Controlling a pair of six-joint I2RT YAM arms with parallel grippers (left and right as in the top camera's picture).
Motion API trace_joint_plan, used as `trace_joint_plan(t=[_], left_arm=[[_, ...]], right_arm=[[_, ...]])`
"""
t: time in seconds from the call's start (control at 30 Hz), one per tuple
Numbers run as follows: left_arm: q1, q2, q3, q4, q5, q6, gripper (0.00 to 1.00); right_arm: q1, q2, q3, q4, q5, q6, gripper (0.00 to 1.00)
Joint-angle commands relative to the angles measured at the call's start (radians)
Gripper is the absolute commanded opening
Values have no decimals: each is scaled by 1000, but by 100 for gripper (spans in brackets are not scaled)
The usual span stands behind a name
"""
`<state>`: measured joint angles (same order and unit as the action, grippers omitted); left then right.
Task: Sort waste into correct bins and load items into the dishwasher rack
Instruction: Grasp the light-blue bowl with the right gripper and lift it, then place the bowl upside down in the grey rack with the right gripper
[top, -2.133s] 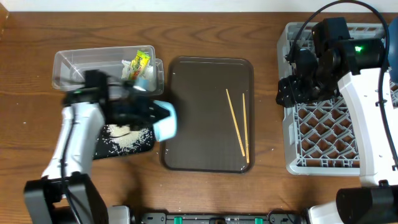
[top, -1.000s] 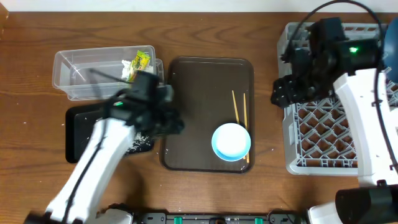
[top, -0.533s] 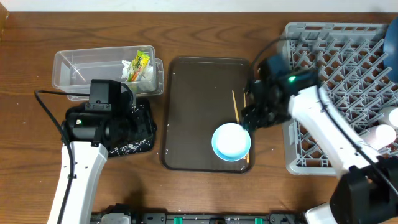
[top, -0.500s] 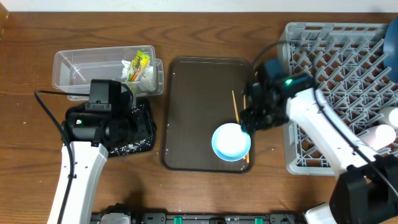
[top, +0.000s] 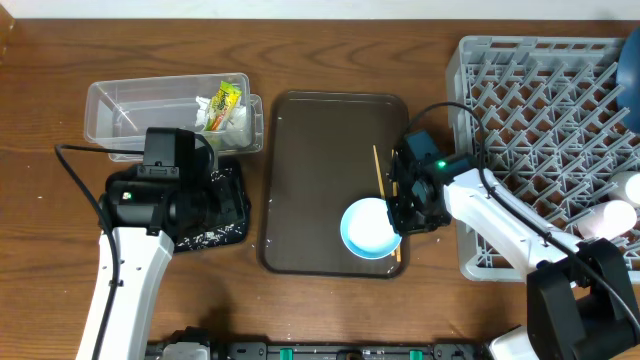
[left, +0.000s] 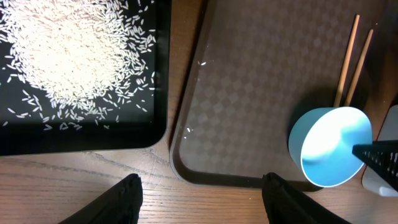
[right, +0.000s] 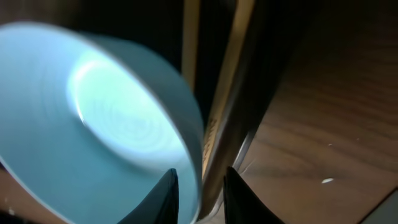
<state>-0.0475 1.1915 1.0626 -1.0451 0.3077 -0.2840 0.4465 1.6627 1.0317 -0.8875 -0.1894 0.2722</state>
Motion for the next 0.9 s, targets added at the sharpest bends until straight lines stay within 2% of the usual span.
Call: trace_joint_plan(t=[0.0, 0.13, 0.37, 0.73, 0.87], left_arm=[[4, 3, 2, -13, -10, 13, 64], [4, 3, 2, -16, -10, 13, 64], [4, 3, 2, -16, -10, 13, 64], [4, 3, 2, -16, -10, 13, 64], [4, 3, 2, -16, -10, 13, 64]], right_arm=[[16, 6, -2, 14, 32, 47, 21], [16, 6, -2, 22, 32, 84, 10], [19, 6, -3, 22, 32, 98, 1], [8, -42, 53, 6, 39, 92, 1], [-26, -126, 149, -22, 191, 69, 1]])
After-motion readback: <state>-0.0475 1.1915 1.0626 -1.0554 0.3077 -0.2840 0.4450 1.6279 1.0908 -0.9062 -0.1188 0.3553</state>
